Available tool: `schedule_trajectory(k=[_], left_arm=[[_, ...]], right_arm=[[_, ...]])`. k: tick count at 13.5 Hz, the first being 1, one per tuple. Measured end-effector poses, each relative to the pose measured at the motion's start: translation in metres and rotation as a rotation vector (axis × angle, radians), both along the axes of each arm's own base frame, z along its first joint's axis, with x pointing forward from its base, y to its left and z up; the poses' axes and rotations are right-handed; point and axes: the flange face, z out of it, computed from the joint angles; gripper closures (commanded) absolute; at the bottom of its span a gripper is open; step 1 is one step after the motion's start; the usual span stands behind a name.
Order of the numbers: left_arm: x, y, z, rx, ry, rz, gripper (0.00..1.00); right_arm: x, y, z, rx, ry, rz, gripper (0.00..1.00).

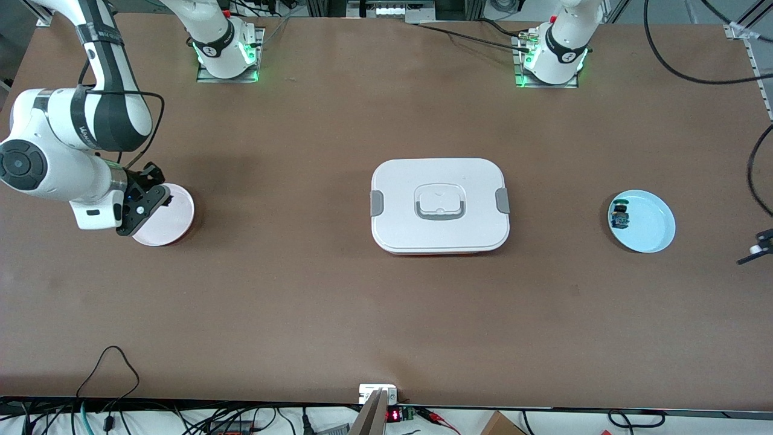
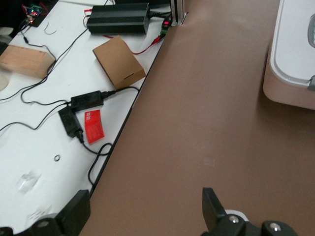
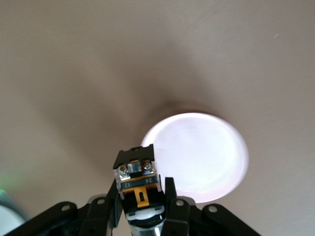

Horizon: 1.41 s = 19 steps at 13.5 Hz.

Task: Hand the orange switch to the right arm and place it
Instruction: 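Carry the switch to the white plate while the left gripper withdraws, then lower the switch onto the white plate and open the right gripper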

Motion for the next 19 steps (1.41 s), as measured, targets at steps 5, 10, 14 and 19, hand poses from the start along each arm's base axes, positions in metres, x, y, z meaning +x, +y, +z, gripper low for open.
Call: schedule_trajectory(k=[5,10,14,19], left_arm=[[-0.062,-0.081,0.117,0.089,0.144,0.297,0.0],[-0.094,-0.108,0.134,0.035,0.338,0.593,0.0],[-0.092,-0.117,0.129,0.035,0.354,0.597,0.0],[-0.093,-0.149,0.135,0.043,0.342,0.555,0.0]], right_arm=[[-0.006,-0.045,-0.055,-0.014,-0.058,0.208,1.0],[-0.026,-0.053,-0.093,-0.044,-0.126,0.325,1.0],[-0.048,-0.068,-0.124,-0.014,-0.173,0.408,1.0],[-0.053,-0.077,-0.143,0.005,-0.183,0.495,1.0]])
